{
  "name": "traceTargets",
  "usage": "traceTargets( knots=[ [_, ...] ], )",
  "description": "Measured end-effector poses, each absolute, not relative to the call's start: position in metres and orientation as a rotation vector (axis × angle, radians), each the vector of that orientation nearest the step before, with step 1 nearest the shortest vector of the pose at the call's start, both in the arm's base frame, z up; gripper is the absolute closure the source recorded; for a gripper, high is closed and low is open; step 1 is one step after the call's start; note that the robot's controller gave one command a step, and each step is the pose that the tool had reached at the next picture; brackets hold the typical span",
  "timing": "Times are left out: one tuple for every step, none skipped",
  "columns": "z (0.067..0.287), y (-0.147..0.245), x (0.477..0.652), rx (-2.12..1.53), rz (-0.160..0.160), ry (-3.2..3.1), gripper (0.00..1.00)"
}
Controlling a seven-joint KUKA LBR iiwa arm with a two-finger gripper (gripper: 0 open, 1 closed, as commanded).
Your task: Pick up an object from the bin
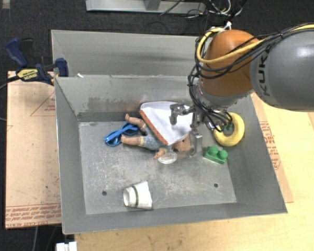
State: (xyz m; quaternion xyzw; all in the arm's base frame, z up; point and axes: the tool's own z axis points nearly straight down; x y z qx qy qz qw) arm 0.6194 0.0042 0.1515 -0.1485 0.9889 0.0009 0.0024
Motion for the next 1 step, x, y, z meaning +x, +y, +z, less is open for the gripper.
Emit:
traceTargets(
  knots=[
    [0.1442, 0.0001, 0.6228, -0.473, 0.004, 3.097, 0.0]
  ],
)
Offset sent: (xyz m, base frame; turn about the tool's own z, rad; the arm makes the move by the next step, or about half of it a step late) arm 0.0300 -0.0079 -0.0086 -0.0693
